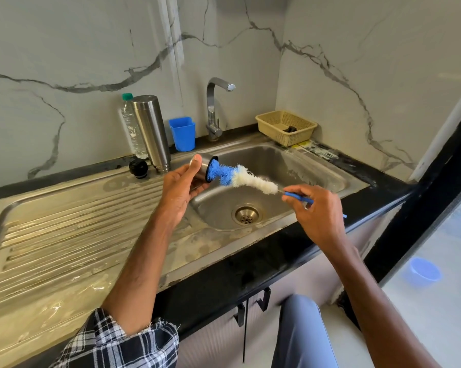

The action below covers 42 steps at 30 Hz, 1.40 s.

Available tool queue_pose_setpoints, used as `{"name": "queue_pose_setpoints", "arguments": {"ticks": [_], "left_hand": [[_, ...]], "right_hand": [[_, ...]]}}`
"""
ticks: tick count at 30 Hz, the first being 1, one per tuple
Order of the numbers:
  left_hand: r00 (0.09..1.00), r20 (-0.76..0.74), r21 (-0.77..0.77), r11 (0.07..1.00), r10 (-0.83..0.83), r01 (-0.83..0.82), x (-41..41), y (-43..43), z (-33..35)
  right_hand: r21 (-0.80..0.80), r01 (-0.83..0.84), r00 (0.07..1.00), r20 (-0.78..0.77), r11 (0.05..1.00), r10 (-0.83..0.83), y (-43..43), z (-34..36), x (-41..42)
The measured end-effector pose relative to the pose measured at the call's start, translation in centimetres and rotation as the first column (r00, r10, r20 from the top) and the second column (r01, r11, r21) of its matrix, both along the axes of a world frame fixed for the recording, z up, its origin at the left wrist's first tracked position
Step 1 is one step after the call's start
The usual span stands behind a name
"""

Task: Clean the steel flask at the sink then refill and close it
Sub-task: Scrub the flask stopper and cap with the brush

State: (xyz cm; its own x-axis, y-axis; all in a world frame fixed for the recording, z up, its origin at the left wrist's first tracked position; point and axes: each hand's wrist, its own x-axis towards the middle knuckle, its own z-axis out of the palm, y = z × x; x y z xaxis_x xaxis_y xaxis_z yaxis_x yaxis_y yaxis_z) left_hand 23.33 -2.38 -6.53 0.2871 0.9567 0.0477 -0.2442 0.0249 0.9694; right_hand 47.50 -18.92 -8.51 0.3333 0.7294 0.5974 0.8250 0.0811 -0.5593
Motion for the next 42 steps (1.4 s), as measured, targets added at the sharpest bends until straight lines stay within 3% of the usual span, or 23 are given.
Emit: {"name": "queue_pose_setpoints", "arguments": {"ticks": [3,6,9,12,15,19,21,23,26,28,33,35,37,39,42], "left_hand": [[1.0,-0.005,0.013,1.0,-0.008,0.008,0.1,-0.1,0.1],[0.999,0.025,0.018,1.0,-0.024,0.024,0.0,-0.2,0.3],[1.0,0.017,0.025,0.999,-0.025,0.024,0.3,-0.3,0.3],[1.0,-0.004,0.009,1.0,0.0,0.0,0.3,-0.1,-0.1],[1.0,0.001,-0.008,1.0,0.021,-0.021,0.1,0.1,-0.3],[1.0,0.019,-0.008,1.0,0.006,-0.006,0.2,-0.1,-0.2],[1.0,0.013,0.001,1.0,0.008,-0.008,0.2,-0.1,-0.2],[1.0,0.022,-0.001,1.0,0.003,-0.003,0.1,0.0,-0.1],[0.999,0.04,-0.007,1.0,-0.028,0.028,0.0,0.0,0.0],[0.999,0.021,0.004,0.999,-0.032,0.032,0.0,0.0,-0.2],[1.0,0.016,-0.006,1.0,-0.01,0.01,-0.1,0.1,-0.5],[1.0,0.023,-0.014,1.0,-0.004,0.005,0.0,0.2,-0.5],[0.999,0.038,-0.016,1.0,0.01,-0.009,0.0,0.3,-0.3],[0.997,0.073,-0.022,1.0,0.01,-0.008,-0.2,0.5,-0.1],[0.998,0.06,0.002,1.0,0.004,-0.004,-0.2,0.4,0.0]], "right_hand": [[0.007,0.032,0.997,0.069,0.999,-0.033,-0.3,0.3,-0.5],[-0.155,0.042,0.994,0.102,0.987,-0.027,-0.4,-0.2,-0.7],[-0.336,-0.172,0.975,-0.194,0.926,0.11,-0.5,-0.5,-0.6],[-0.295,-0.156,0.975,-0.198,0.942,0.1,-0.4,-0.3,-0.7],[-0.147,-0.072,0.981,-0.19,0.987,0.044,-0.1,-0.2,-0.5],[-0.028,0.045,0.998,-0.035,0.999,-0.046,0.0,0.1,-0.4],[-0.059,0.024,0.998,0.06,0.998,-0.021,-0.1,0.3,-0.5],[-0.187,-0.016,0.995,0.09,0.982,0.033,-0.1,0.2,-0.5],[-0.301,-0.15,0.988,-0.074,0.942,0.134,-0.2,-0.5,-0.6],[-0.26,-0.164,0.983,-0.126,0.952,0.135,-0.2,-0.6,-0.5],[-0.03,-0.019,0.999,-0.037,0.999,0.018,0.2,-0.4,-0.9],[-0.032,0.0,1.0,0.029,0.999,0.001,0.3,-0.1,-1.1],[-0.14,-0.022,0.997,0.071,0.99,0.032,0.4,0.0,-1.1],[-0.267,-0.123,0.992,0.002,0.956,0.128,0.5,-0.2,-1.2],[-0.346,-0.289,0.944,-0.258,0.893,0.205,0.1,-0.4,-1.4]]}}
